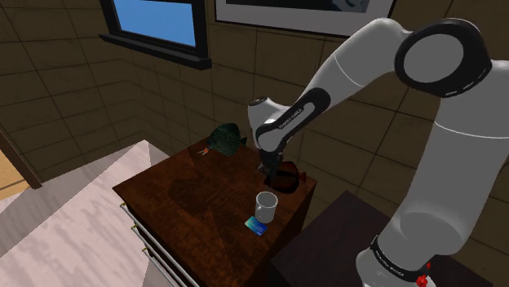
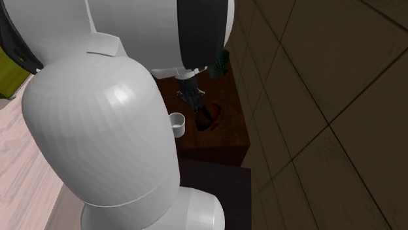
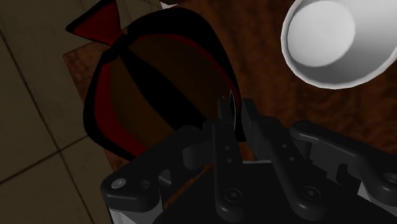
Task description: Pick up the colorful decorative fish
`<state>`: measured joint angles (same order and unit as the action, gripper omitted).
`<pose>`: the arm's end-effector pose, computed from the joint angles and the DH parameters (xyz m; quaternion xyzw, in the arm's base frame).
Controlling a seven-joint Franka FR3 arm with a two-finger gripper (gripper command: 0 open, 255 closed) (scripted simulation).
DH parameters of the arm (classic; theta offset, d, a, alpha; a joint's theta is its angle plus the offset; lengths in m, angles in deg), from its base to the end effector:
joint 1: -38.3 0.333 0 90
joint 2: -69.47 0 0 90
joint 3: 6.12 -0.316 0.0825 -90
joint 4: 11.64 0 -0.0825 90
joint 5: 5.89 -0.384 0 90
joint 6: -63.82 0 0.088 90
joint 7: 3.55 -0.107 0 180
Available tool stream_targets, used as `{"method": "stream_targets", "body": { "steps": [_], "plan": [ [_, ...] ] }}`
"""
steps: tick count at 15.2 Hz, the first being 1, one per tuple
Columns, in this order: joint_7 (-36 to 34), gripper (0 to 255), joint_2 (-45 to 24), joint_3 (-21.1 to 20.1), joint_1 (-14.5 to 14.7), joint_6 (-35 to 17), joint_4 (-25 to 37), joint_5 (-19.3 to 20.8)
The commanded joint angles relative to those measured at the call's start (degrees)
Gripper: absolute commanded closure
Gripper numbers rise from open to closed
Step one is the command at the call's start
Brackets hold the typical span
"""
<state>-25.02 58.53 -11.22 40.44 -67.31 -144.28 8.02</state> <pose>0.4954 0.0581 0.2448 0.9910 -0.0339 -0.0850 0.0978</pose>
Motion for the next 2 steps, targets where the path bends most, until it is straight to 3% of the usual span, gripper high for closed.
{"method": "stream_targets", "body": {
  "steps": [1,2],
  "plan": [
    [0.2,255,0.8,-0.1,0.0,0.7,0.0,-0.3],
    [0.2,255,0.8,-0.1,0.0,0.7,0.0,-0.3]
  ]
}}
